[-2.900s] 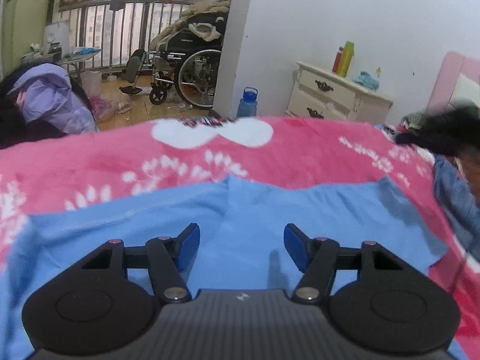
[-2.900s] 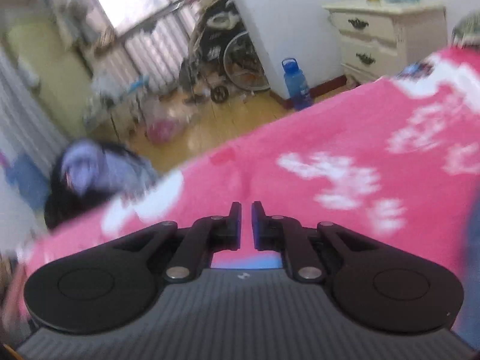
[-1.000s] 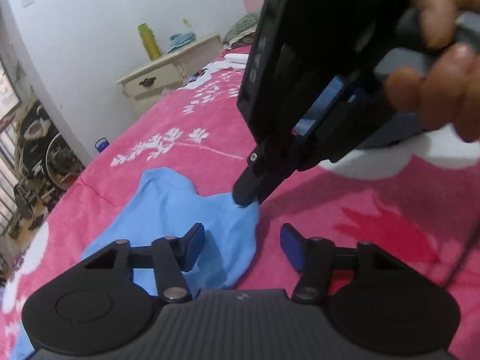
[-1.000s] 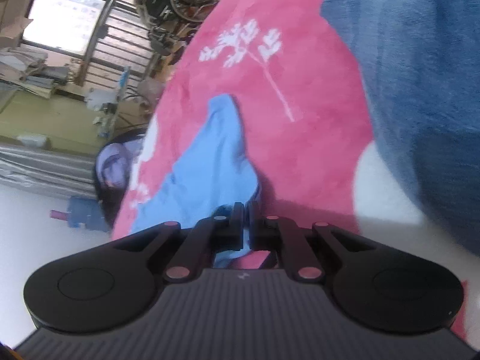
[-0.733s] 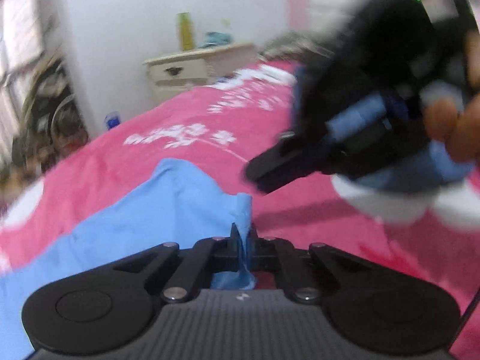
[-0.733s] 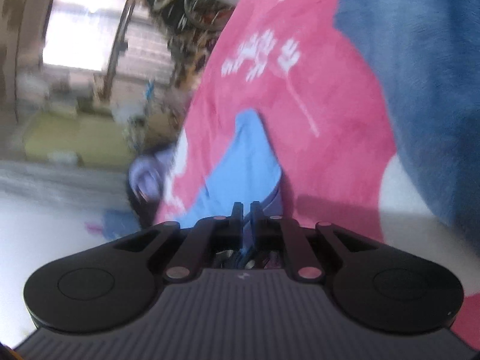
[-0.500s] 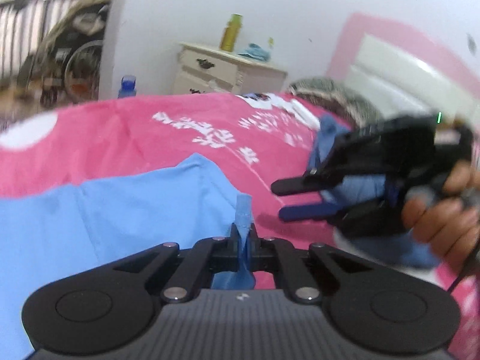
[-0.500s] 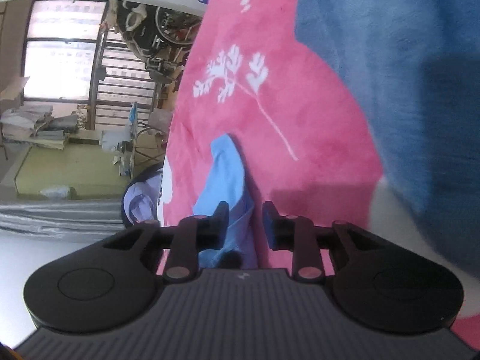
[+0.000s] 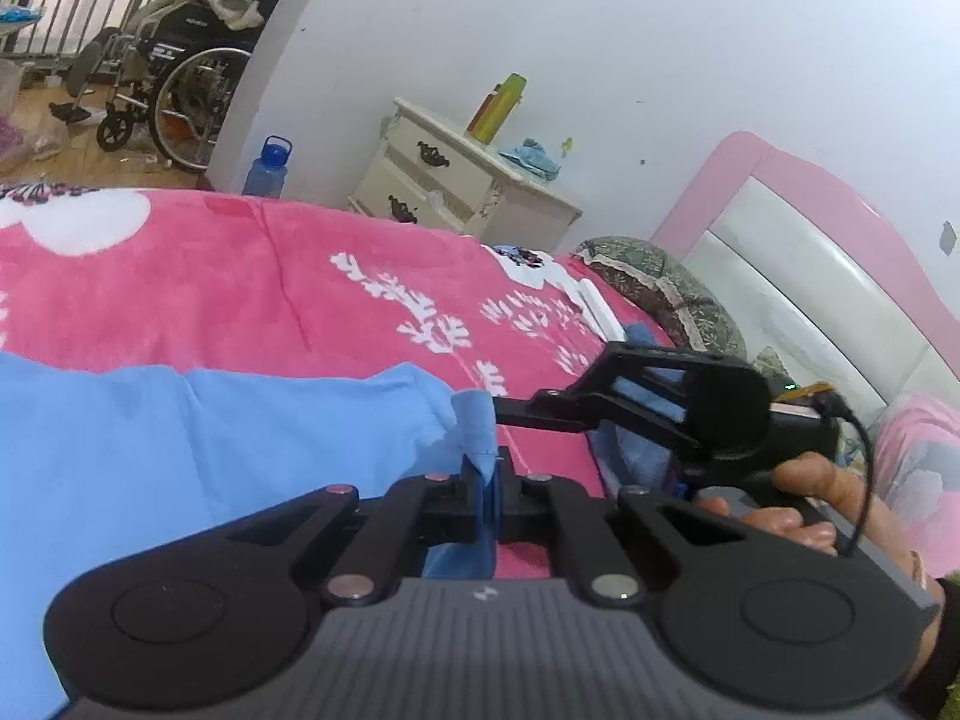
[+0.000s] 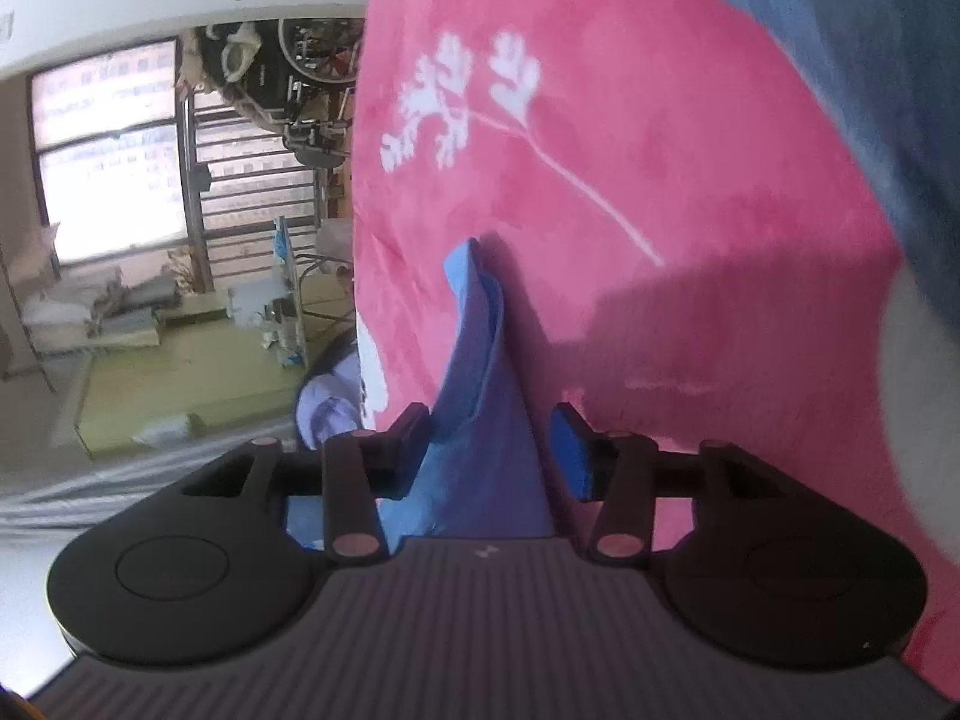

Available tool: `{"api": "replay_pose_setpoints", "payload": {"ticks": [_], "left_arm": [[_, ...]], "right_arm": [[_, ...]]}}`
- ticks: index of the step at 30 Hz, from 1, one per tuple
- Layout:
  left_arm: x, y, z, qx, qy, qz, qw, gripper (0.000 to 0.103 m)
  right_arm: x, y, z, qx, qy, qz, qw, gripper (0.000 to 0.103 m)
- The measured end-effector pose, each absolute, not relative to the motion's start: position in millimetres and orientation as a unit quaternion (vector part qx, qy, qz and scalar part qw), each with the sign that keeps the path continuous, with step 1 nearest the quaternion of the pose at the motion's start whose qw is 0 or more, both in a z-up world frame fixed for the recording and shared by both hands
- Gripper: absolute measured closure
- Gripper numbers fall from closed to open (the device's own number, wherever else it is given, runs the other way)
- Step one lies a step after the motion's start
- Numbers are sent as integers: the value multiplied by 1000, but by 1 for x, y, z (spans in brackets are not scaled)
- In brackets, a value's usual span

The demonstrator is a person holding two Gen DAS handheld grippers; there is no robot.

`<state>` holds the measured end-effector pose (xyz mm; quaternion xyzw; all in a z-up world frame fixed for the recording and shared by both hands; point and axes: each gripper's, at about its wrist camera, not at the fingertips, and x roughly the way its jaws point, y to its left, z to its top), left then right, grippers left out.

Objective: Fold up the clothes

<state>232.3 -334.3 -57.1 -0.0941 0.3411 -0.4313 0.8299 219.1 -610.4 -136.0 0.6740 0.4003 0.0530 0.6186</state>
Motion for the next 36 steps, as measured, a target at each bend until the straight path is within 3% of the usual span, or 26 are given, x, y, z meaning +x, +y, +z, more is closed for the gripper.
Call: {"api": "replay_pose_setpoints", "payload": {"ticks": [5,7,8,9,15,17,21,25,31,36], "left_arm": [[224,-347,-63,-52,337,-439,832,99],[218,-356,-69,-23,334,-442,832,99],[214,-360,-72,-10,334,-444,831,99],[210,-364,-76,5,331,-445,832,99],[202,-382,-93,46,340,-448,825,98],[202,-385,-97,53,347,-447,822,92],[201,-387,-98,58,353,-449,819,70],[195,-386,-95,66,344,-453,820,50],[189,-387,-92,75,335,-461,818,49],[187,-384,-89,70,337,-458,819,49]], "right_arm": [[240,-608,-135,678,390,77,618,59],[245,-609,-128,657,391,76,640,73],[246,-610,-123,640,390,70,658,86],[246,-612,-119,629,385,66,672,90],[244,-625,-111,607,361,54,706,89],[245,-628,-113,605,364,46,706,88],[241,-633,-111,578,367,21,729,87],[247,-619,-87,464,369,43,804,87],[275,-581,-63,276,398,110,868,88],[299,-573,-84,224,418,67,878,91]]}}
